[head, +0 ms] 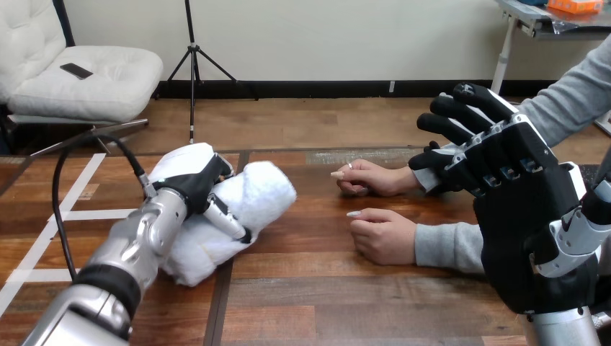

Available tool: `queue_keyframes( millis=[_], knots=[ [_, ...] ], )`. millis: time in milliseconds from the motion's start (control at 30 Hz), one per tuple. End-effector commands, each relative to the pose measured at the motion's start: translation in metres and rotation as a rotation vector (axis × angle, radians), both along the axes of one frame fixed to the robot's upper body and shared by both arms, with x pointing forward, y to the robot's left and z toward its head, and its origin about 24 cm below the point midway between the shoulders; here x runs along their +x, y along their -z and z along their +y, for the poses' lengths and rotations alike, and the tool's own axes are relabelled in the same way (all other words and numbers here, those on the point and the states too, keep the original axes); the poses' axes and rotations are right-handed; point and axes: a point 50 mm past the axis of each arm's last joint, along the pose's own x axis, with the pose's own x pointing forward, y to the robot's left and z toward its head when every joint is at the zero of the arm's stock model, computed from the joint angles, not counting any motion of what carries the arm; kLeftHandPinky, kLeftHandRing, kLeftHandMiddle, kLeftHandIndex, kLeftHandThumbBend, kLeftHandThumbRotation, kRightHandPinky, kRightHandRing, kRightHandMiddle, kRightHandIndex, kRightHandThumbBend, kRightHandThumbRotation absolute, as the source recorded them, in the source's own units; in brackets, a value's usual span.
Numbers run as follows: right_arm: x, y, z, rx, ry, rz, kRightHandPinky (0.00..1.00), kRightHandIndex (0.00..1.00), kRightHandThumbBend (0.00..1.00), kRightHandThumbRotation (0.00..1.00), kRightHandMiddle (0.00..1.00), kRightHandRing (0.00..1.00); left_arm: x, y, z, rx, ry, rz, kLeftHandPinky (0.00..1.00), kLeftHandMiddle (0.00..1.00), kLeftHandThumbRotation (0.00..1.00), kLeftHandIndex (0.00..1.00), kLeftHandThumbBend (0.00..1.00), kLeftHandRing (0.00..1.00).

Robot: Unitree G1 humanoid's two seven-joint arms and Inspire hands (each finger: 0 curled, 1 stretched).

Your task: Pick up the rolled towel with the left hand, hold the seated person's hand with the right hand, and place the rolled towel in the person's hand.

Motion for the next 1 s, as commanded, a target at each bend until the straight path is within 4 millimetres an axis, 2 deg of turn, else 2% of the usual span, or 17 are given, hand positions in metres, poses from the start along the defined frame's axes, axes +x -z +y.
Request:
queue_keyframes(
  millis=[0, 467, 767, 967],
  knots=[
    [0.002, -0.01, -0.001, -0.015, 0.001, -0.063, 0.58, 0.77, 0.94, 1.0, 0.77, 0.76, 0.005, -0.028, 0.004, -0.08, 0.006, -0.164, 0.26, 0.41, 0.0, 0.45, 0.66, 0.33],
    [0.003, -0.006, -0.002, -0.034, 0.016, -0.048, 0.57, 0.77, 0.92, 1.0, 0.77, 0.76, -0.019, -0.032, 0.007, -0.31, -0.017, -0.267, 0.2, 0.34, 0.0, 0.44, 0.62, 0.26],
    [0.007, -0.001, -0.003, -0.074, 0.035, -0.015, 0.58, 0.77, 0.88, 1.0, 0.77, 0.77, -0.038, -0.04, 0.01, -0.456, -0.016, -0.337, 0.26, 0.38, 0.0, 0.44, 0.6, 0.32],
    [0.01, 0.003, -0.005, -0.118, 0.031, 0.0, 0.6, 0.78, 0.83, 1.0, 0.78, 0.78, -0.05, -0.045, 0.013, -0.515, -0.018, -0.378, 0.28, 0.39, 0.0, 0.44, 0.59, 0.32]
  ],
)
